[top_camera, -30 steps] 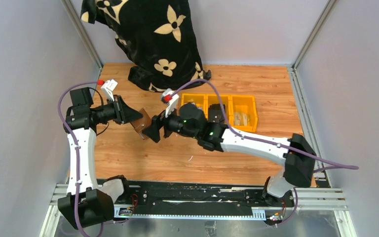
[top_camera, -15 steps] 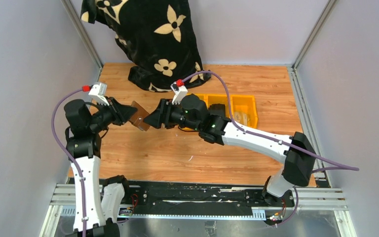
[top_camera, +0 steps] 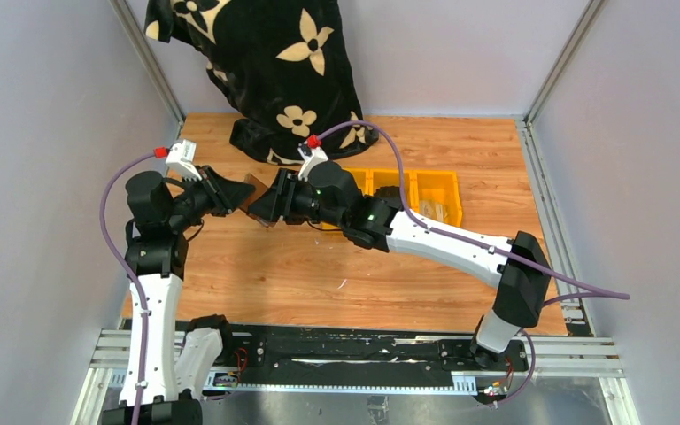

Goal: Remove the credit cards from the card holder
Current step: Open the card holder.

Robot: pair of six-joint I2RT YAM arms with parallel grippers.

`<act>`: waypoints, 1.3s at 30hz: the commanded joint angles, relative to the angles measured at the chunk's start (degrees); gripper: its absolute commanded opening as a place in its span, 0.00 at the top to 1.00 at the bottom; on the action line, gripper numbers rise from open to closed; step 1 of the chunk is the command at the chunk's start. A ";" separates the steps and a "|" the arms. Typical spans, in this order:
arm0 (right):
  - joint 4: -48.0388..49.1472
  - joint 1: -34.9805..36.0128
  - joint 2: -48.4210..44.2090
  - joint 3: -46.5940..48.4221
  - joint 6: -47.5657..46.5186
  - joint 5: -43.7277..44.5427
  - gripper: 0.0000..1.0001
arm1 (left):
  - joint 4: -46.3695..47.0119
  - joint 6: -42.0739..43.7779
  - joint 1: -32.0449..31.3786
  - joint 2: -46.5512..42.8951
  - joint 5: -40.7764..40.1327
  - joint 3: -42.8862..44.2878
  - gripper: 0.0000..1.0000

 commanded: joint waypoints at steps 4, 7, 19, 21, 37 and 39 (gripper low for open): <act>-11.37 1.11 2.26 5.00 -0.79 11.19 0.45 | 4.41 -4.83 -3.67 -0.10 -2.58 -0.47 1.00; -11.93 1.17 2.57 5.41 -0.83 13.68 0.47 | 4.28 -5.91 -5.55 0.01 -3.26 -0.86 1.00; -12.94 1.88 5.13 8.09 -0.54 18.06 0.62 | 3.48 -11.15 -7.00 -2.80 -6.03 -2.44 1.00; -12.95 2.34 5.84 9.36 -0.74 18.26 0.67 | 2.86 -11.18 -7.02 -3.00 -7.00 -2.61 1.00; -12.27 4.43 7.40 11.93 -6.48 18.56 1.00 | 0.38 -9.62 -7.18 -2.92 -6.95 -2.15 1.00; -7.56 4.44 5.68 8.47 -7.63 17.01 1.00 | 0.12 -9.24 -7.11 -2.87 -7.76 -1.80 1.00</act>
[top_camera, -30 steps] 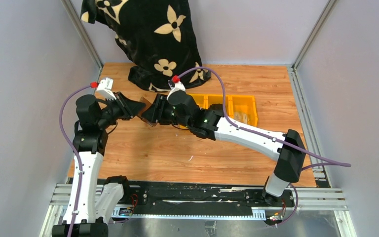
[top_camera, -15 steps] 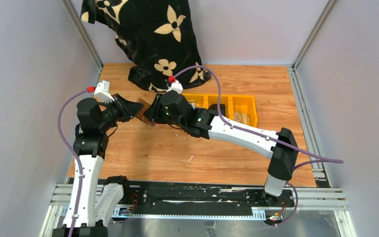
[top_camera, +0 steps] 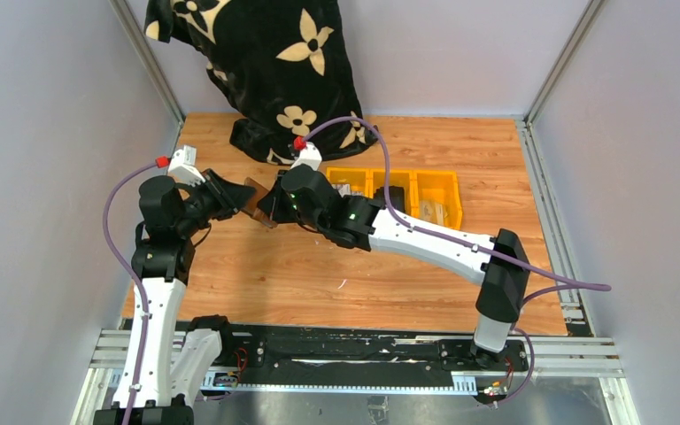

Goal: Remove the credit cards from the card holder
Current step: Open the card holder.

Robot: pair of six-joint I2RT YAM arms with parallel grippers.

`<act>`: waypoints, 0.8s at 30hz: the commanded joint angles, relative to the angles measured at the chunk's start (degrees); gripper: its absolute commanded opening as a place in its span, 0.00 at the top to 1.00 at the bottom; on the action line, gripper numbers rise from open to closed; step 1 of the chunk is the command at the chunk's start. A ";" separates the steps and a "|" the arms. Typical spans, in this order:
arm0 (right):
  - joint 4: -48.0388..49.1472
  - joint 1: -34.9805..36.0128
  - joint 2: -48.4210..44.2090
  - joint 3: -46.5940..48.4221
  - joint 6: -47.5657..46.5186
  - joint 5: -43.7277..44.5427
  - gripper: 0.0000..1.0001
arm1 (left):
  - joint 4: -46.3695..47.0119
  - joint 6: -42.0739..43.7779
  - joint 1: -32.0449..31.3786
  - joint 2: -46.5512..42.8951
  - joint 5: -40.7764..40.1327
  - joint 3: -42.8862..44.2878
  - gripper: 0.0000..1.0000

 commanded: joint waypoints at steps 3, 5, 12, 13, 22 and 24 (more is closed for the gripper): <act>16.52 1.38 -4.36 -9.77 -5.35 -4.10 1.00 | -0.23 -0.39 -1.44 -1.27 4.00 1.57 1.00; 21.76 2.04 -6.75 -13.58 -8.75 -6.20 0.96 | -0.57 0.65 -1.45 -0.87 3.31 2.17 1.00; 31.34 5.17 -12.65 -19.30 -18.55 -21.51 0.44 | -0.18 0.66 -1.44 1.57 3.39 4.33 1.00; 31.72 5.25 -13.41 -19.78 -18.86 -23.53 0.41 | -0.01 0.48 -1.41 1.68 3.40 4.58 1.00; 16.27 1.25 -26.43 -22.23 -27.49 -16.58 0.24 | 0.91 0.57 -1.41 2.11 17.52 6.99 1.00; 14.95 -2.21 -28.27 -23.06 -26.93 -18.91 0.22 | 1.83 0.49 -1.47 1.84 22.25 7.18 1.00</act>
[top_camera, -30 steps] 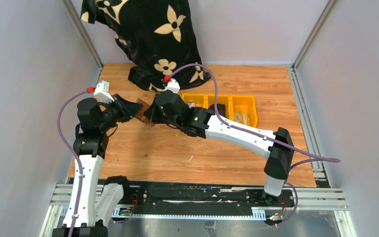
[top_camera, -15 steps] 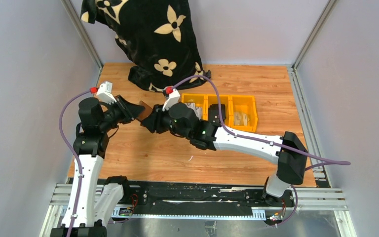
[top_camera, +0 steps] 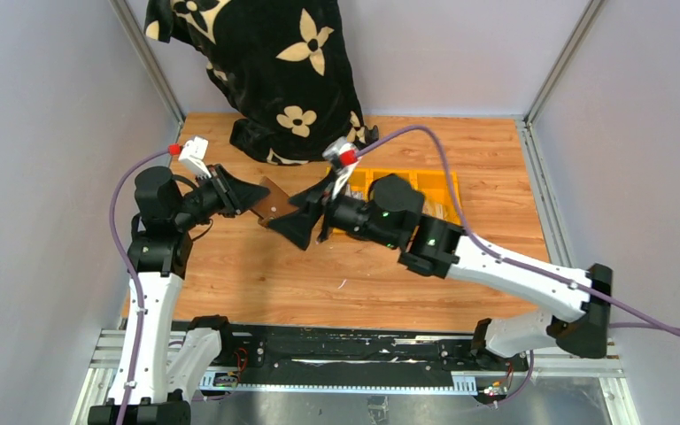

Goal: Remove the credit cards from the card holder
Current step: Open the card holder.

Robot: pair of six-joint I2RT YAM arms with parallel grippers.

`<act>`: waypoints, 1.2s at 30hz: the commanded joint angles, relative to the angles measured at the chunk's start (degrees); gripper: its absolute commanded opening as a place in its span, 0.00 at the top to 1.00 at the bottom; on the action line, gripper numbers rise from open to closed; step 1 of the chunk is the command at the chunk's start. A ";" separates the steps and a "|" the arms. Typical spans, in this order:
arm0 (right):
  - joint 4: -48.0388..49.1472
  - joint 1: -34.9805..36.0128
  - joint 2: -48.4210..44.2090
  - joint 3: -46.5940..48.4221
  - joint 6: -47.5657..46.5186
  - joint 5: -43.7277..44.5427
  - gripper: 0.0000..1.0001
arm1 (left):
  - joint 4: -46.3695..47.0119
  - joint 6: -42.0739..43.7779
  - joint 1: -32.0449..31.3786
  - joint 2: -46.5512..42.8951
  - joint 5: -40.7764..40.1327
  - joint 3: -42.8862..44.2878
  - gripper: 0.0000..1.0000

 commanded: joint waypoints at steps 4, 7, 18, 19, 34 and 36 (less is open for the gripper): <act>-14.48 -10.86 -3.50 1.32 -3.56 -11.34 0.20 | 6.45 -1.72 -0.37 -1.84 20.09 2.38 1.00; -19.49 -11.38 -1.56 4.86 -6.50 -19.49 0.17 | 8.00 -2.44 -0.40 -2.92 23.95 2.74 1.00; -19.40 -11.38 4.27 8.36 -3.68 -31.87 0.33 | 6.40 -2.09 -0.35 -3.70 30.51 4.53 1.00; -19.18 -11.38 4.64 8.85 -2.98 -32.10 0.41 | 6.18 -1.91 -0.35 -3.92 30.75 4.57 1.00; -8.73 -14.39 -0.38 2.68 5.04 -22.86 1.00 | -9.47 14.33 -0.41 -9.35 23.08 0.22 0.16; -7.83 -14.78 -1.41 1.75 5.36 -22.59 1.00 | -10.68 16.09 -0.37 -9.60 22.68 0.45 0.24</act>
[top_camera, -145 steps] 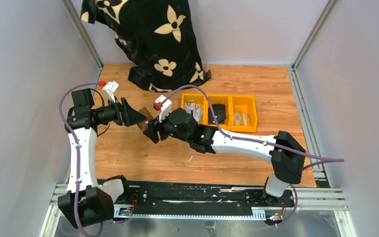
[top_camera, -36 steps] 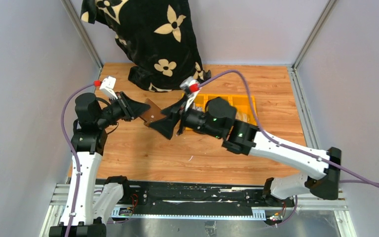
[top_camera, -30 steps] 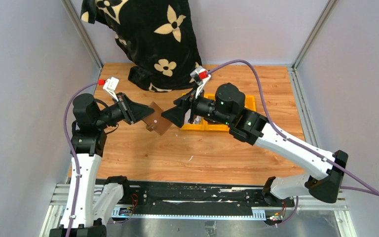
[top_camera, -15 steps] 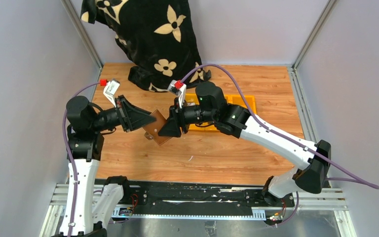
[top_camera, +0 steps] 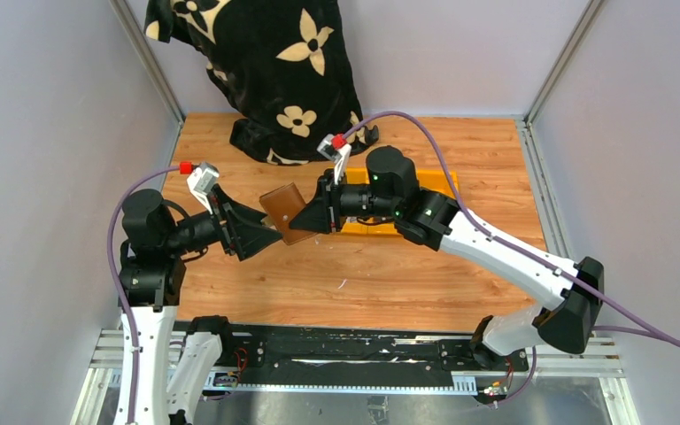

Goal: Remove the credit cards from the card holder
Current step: Open the card holder.

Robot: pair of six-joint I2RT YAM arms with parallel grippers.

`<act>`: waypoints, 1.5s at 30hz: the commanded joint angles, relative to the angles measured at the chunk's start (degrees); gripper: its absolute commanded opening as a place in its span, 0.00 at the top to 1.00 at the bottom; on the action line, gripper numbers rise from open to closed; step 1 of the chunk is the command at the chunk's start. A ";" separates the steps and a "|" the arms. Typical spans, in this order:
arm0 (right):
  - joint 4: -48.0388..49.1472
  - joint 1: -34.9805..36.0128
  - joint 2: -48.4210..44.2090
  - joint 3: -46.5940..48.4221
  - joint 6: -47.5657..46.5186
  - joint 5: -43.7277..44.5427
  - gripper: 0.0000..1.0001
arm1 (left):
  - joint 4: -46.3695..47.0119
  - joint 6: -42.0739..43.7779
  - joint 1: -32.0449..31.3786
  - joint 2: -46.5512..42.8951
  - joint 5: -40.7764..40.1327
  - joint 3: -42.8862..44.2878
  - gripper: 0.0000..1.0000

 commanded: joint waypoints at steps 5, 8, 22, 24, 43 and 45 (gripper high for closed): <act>7.82 -1.63 -4.44 -2.66 3.15 2.58 1.00 | -6.79 8.74 -0.29 -1.26 -8.06 0.36 0.58; 8.03 -1.68 -4.73 -3.19 3.26 2.84 1.00 | -6.88 8.80 -0.27 -1.20 -15.23 0.79 0.69; 10.53 -1.42 -4.54 -4.63 11.04 12.44 1.00 | -2.29 4.96 -0.33 -7.66 -12.20 -2.55 0.31; 11.49 -0.88 -3.60 -4.64 14.87 14.44 1.00 | -1.42 4.49 -0.26 -8.30 -16.58 -2.81 0.30; 11.63 6.15 -0.81 -3.07 22.19 23.22 1.00 | 7.67 -3.92 -0.35 -10.14 -30.91 -5.74 0.28; 11.93 6.44 -0.86 -3.22 22.29 23.29 1.00 | 6.65 -3.33 -0.31 -10.02 -33.79 -5.26 0.31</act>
